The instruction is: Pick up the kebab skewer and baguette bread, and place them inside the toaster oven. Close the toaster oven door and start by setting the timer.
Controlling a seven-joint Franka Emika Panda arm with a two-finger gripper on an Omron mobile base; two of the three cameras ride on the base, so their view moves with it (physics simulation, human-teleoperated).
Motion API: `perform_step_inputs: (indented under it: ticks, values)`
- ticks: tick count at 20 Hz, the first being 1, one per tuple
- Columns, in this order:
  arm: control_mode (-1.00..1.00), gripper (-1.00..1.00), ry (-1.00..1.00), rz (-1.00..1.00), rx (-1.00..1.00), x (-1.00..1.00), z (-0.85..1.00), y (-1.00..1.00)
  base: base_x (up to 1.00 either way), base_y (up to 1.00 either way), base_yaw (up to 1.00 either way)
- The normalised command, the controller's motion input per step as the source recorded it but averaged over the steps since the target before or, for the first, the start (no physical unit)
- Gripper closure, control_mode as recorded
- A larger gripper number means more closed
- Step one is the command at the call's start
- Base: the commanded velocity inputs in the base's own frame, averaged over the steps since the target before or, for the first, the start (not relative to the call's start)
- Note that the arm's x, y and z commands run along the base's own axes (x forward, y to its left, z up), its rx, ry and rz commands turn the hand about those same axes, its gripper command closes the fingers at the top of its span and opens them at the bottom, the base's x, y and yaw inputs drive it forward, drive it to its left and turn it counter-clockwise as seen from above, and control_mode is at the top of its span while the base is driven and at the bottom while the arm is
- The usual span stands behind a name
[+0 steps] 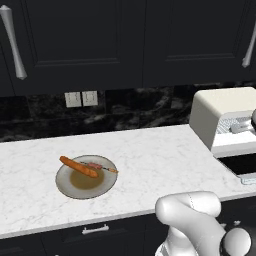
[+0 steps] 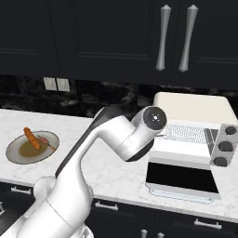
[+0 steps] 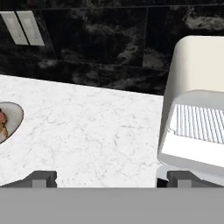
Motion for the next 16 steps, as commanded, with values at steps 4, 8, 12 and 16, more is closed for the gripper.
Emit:
perform_step_inputs:
  ticks: [4, 8, 12, 16]
  values:
    - [-1.00, -1.00, -0.03, -0.11, 0.00, 0.00, -0.07, -0.73, 0.00, 0.00, 0.00]
    - [-1.00, -1.00, 0.00, -0.09, 0.00, 0.00, 0.00, -0.66, 0.00, 0.00, 0.00]
    - [-1.00, -1.00, 0.00, 0.00, 0.00, 0.00, 0.00, -0.72, 0.00, 0.00, 0.00]
    - [-1.00, -1.00, 0.00, 0.00, 0.00, 0.00, -0.07, -0.47, 0.00, 0.00, 0.00]
